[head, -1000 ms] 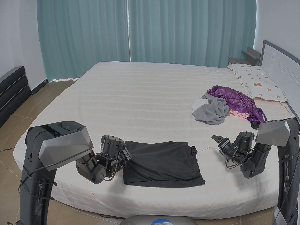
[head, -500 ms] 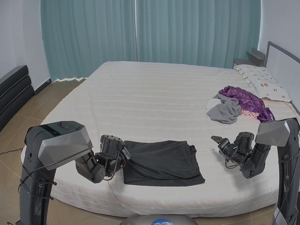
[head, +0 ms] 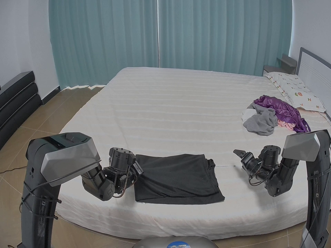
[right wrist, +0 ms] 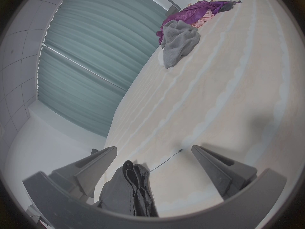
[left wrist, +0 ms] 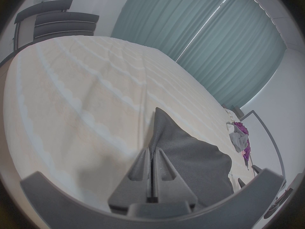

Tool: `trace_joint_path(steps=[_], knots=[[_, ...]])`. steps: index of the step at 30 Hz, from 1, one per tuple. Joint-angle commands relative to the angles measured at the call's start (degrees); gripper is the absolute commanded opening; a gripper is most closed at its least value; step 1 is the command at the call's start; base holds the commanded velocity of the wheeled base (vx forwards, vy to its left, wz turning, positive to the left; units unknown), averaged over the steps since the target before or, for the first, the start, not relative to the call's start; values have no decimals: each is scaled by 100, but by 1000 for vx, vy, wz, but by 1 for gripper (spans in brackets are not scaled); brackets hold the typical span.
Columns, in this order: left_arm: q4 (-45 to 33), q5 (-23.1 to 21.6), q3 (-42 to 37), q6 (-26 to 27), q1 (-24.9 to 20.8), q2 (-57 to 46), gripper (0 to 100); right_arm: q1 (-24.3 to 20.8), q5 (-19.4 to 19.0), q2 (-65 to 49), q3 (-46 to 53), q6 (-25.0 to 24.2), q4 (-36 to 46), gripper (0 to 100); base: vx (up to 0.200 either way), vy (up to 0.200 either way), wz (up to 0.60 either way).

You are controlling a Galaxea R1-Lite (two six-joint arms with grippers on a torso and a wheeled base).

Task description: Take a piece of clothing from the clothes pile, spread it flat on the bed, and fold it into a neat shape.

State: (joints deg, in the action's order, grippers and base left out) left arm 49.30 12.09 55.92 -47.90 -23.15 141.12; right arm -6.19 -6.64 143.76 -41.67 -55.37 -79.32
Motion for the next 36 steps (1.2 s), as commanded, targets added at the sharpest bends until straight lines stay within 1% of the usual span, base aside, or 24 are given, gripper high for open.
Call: trace_joint_path(steps=[1, 4, 9, 13, 20, 25, 26, 36], knots=[[10, -40, 51, -9, 30, -5, 0, -5, -4, 3, -8, 0, -4, 100, 0, 200, 0], [10, -111, 156, 0, 83, 30, 0, -14, -4, 3, -17, 0, -4, 100, 0, 200, 0], [10, -392, 218, 8, 127, 56, 0, -5, -4, 3, -17, 0, -4, 100, 0, 200, 0], [18, -436, 218, 8, 135, 56, 0, -14, -4, 3, -17, 0, -4, 100, 0, 200, 0], [18, -462, 244, 8, 127, 47, 0, -14, -4, 3, -17, 0, -4, 100, 0, 0, 0], [18, -647, 227, 8, 91, 21, 0, -14, -4, 20, -26, 0, -4, 100, 0, 0, 0], [10, -673, 227, 8, 91, 12, 100, -14, -4, 20, -26, 0, -4, 100, 0, 0, 0], [18, -673, 218, -9, 91, 12, 100, -40, -4, 20, -8, 0, -4, 100, 0, 0, 0]])
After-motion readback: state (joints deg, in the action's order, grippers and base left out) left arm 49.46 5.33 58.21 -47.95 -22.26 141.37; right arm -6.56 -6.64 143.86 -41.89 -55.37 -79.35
